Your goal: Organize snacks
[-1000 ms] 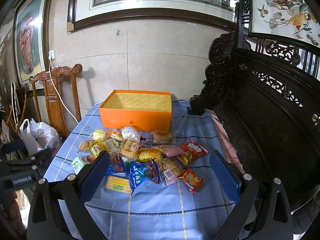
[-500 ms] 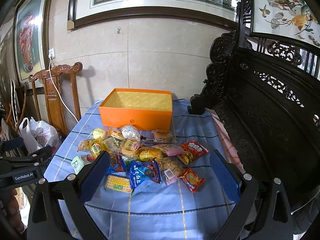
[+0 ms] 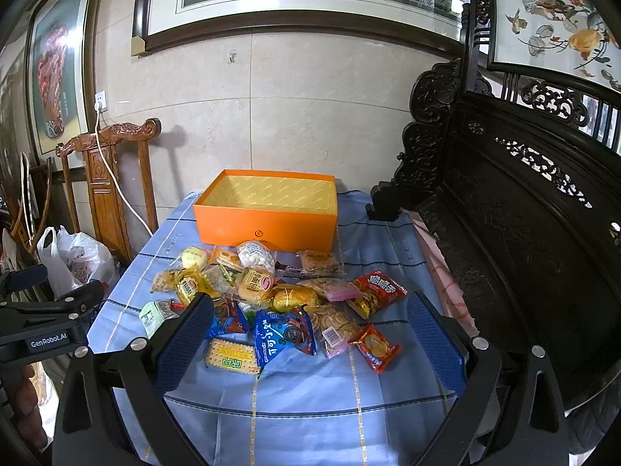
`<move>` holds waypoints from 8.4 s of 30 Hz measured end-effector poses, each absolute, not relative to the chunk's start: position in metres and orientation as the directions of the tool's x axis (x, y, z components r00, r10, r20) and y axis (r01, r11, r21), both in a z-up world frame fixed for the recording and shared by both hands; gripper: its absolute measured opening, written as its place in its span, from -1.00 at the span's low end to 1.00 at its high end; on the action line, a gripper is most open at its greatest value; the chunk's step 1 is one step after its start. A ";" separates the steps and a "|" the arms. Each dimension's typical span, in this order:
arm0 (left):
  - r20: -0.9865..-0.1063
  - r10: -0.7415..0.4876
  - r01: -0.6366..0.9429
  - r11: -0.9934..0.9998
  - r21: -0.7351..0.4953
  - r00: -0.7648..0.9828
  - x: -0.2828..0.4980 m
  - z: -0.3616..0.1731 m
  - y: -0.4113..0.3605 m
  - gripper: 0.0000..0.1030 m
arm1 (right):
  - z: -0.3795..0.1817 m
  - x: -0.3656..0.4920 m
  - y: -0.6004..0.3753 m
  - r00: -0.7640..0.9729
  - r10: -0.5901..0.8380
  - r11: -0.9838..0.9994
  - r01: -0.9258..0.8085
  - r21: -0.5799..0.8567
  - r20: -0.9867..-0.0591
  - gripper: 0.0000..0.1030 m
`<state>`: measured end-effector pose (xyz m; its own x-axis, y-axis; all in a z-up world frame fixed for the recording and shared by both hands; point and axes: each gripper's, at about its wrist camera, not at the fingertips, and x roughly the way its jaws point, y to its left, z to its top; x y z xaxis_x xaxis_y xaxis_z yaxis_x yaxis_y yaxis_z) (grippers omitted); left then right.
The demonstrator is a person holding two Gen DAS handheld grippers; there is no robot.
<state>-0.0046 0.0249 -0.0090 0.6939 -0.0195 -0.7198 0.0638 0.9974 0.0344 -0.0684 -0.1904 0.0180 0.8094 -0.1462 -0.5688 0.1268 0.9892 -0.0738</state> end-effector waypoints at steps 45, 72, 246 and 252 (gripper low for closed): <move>-0.905 -0.151 0.147 0.984 -0.100 0.397 0.066 -0.165 0.059 -1.00 | -0.108 -0.032 -0.244 0.556 -0.054 0.973 0.214 0.080 -0.829 -1.00; -0.864 -0.221 0.129 0.975 -0.182 0.452 0.072 -0.225 0.045 -0.35 | -0.215 0.075 -0.300 0.387 -0.077 0.997 0.043 -0.066 -0.919 -0.17; -0.754 -0.119 0.085 0.993 -0.084 0.646 0.148 -0.154 0.045 0.87 | -0.140 0.155 -0.302 0.523 -0.061 0.966 0.245 0.081 -0.850 0.66; -0.732 -0.080 0.070 0.997 -0.045 0.676 0.148 -0.168 0.024 0.87 | -0.170 0.168 -0.297 0.499 -0.035 0.950 0.286 0.126 -0.866 0.66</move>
